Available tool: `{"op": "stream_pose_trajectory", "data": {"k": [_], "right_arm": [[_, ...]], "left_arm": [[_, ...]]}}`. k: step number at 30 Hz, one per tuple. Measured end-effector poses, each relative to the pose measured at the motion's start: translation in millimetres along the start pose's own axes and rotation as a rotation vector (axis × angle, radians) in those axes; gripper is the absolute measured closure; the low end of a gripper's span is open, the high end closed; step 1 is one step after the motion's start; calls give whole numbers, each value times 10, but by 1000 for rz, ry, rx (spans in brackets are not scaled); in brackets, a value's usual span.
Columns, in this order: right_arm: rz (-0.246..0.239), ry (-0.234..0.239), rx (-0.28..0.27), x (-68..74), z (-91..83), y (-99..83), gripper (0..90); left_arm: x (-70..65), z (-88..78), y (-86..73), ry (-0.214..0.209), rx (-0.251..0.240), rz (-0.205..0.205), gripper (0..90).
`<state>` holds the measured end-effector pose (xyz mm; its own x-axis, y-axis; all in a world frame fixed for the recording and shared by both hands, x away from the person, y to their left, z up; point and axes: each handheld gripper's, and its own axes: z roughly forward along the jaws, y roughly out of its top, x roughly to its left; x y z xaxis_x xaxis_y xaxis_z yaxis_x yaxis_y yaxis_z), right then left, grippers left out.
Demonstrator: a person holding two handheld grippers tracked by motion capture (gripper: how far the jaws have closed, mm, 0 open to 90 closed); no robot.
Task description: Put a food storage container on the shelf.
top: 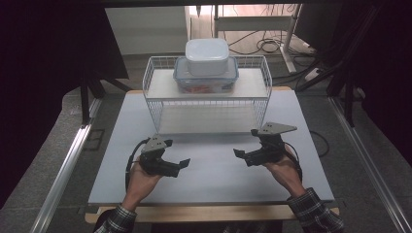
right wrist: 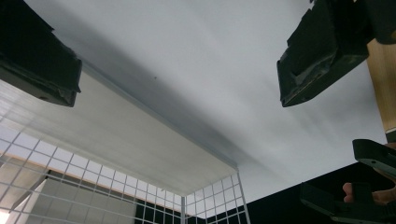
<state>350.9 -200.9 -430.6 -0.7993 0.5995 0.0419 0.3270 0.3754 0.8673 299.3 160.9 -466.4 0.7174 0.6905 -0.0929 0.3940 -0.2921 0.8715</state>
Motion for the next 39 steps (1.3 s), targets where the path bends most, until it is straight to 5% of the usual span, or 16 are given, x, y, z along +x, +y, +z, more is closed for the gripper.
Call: {"op": "stream_pose_trajectory", "data": {"k": [39], "right_arm": [[87,-99,79,-208,-192,-693,7]], "left_arm": [[122,-138,-575,102,50,-64,28]]}}
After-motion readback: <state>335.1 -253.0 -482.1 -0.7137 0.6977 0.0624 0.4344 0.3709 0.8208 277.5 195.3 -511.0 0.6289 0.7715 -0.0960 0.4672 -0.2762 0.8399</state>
